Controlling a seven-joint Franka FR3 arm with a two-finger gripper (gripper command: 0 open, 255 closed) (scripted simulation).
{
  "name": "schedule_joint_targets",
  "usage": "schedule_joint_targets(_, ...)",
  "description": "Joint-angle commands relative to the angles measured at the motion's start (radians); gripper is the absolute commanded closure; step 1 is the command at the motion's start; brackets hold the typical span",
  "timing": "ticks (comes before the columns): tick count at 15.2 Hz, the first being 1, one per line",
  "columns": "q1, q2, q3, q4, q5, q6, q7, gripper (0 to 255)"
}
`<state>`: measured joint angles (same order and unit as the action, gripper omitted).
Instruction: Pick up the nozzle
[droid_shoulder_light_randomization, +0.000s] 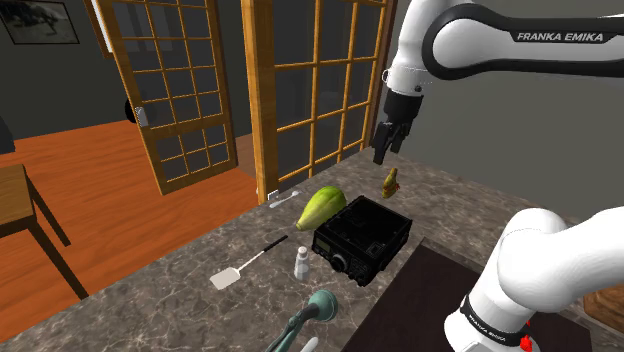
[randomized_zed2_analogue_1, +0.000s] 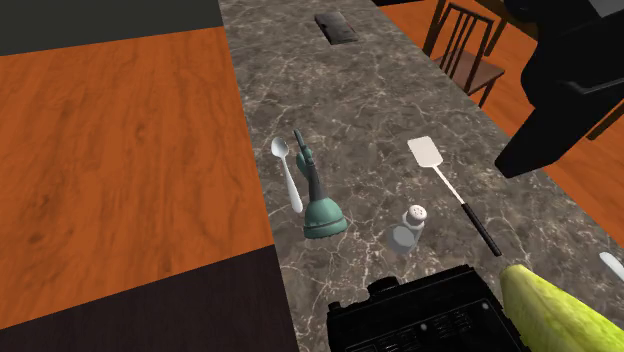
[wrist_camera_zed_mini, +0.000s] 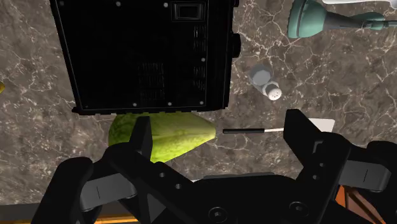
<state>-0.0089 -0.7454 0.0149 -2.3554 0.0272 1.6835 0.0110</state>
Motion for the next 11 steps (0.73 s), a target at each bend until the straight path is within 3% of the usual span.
schedule_joint_targets(1, 0.0, 0.0, 0.0, 0.0, 0.0, 0.0, 0.0, 0)
schedule_joint_targets(11, -0.022, -0.1, 0.311, -0.248, 0.135, 0.162, 0.519, 0)
